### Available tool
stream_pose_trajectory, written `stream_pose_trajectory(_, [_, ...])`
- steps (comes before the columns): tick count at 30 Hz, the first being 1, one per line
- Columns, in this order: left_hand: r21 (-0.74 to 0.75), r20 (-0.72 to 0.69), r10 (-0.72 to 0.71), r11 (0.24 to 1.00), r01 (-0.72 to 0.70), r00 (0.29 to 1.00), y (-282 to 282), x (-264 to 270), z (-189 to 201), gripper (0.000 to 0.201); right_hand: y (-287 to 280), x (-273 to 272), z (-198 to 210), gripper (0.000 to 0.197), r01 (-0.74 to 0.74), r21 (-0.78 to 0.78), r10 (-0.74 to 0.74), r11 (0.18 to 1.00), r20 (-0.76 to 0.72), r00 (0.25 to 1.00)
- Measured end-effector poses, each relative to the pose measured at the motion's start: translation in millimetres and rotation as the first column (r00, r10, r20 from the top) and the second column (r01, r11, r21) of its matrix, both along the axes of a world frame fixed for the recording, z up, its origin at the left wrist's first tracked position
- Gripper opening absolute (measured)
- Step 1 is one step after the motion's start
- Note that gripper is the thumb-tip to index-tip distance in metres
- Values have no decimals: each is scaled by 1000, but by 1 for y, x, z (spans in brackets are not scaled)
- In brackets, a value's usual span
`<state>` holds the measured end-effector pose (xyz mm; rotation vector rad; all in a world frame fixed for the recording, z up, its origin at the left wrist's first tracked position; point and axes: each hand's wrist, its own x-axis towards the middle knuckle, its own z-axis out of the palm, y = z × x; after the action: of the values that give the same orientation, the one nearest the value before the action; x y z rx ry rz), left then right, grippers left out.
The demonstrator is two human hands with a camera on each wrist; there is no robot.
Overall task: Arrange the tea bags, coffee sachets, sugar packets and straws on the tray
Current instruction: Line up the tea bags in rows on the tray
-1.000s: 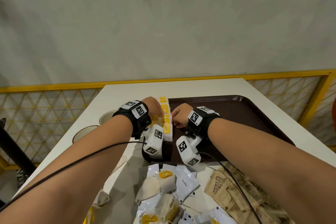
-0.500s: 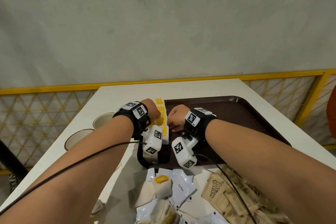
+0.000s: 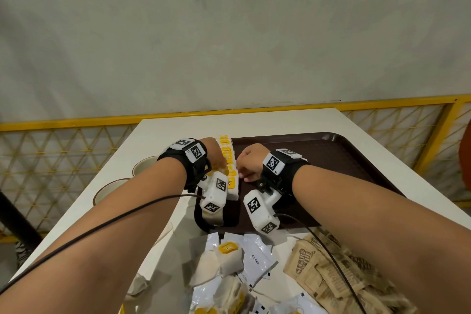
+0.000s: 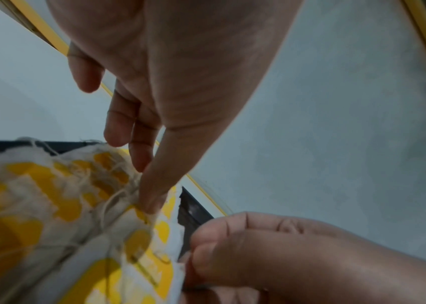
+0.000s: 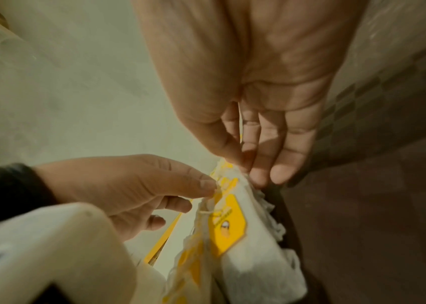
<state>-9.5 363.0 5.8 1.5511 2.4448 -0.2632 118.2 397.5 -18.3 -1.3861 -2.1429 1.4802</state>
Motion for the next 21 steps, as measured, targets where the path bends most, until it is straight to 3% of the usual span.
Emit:
stream_pose_trajectory(8, [15, -17, -32, 999, 32, 999, 4, -2, -1, 43, -10, 12, 4, 20, -90, 74, 95, 993, -54, 994])
stream_pose_trajectory(15, [-33, -42, -57, 998, 56, 997, 10, 2, -11, 34, -11, 6, 4, 16, -88, 86, 91, 992, -38, 995])
stream_pose_trajectory(21, [146, 96, -45, 989, 31, 994, -7, -2, 5, 41, -9, 5, 1, 17, -81, 60, 83, 995, -31, 996])
